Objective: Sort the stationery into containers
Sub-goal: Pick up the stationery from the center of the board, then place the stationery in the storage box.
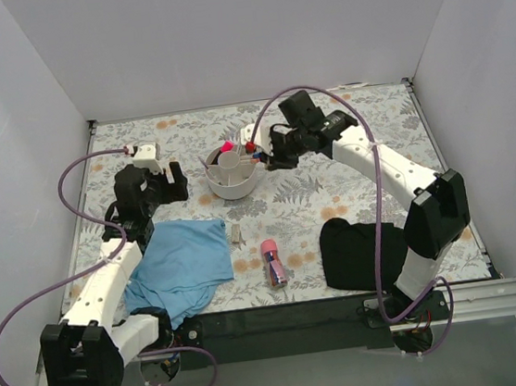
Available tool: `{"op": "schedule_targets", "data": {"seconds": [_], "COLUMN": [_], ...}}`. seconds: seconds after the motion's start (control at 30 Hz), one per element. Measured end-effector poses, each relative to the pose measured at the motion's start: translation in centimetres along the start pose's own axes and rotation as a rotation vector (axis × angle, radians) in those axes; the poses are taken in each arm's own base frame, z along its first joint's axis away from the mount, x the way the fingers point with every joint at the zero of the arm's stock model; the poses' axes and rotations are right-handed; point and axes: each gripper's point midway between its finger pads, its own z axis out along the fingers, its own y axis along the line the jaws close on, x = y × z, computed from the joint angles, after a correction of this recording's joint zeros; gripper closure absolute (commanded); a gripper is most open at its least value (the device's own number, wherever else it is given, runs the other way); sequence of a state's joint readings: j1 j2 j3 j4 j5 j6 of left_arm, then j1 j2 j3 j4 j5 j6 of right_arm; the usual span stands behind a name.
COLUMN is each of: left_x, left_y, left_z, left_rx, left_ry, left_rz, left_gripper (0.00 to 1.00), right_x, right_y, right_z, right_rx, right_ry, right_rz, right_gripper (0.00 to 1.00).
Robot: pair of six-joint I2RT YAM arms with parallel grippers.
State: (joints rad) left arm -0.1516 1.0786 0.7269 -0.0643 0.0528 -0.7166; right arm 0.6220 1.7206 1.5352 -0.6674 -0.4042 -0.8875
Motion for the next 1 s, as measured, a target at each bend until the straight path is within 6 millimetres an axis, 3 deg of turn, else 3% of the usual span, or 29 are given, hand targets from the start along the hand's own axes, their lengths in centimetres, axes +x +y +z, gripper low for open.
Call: {"op": "schedule_targets", "data": {"seconds": [0.13, 0.23, 0.4, 0.57, 0.7, 1.0], "left_x": [-1.0, -1.7, -1.1, -1.2, -1.7, -1.8], "left_y": [-0.1, 1.4, 6.5, 6.9, 6.7, 6.3], "left_z": [-0.9, -1.4, -2.2, -2.5, -2.9, -3.2], "left_rx": [0.000, -0.029, -0.164, -0.173, -0.162, -0.140], "left_ry": [-0.034, -0.057, -0.038, -0.032, -0.043, -0.044], "left_rz": [-0.015, -0.055, -0.165, -0.168, -0.173, -0.190], "left_gripper": [0.22, 0.23, 0.23, 0.23, 0.24, 0.24], "right_x": [-4.9, -6.2, -4.8, -2.3, -2.1, -3.7], "right_y": [-3.6, -5.1, -5.5, -4.8, -4.5, -3.8], "right_z": [-2.3, -1.8, 3.0, 6.8, 7.4, 7.8], "right_rx": [0.096, 0.111, 0.045, -0.019, -0.031, -0.039], "right_ry": [-0.087, -0.106, -0.068, -0.009, 0.006, -0.013], "right_rz": [-0.030, -0.032, 0.008, 0.046, 0.050, 0.036], "right_gripper": [0.91, 0.92, 0.93, 0.93, 0.93, 0.92]}}
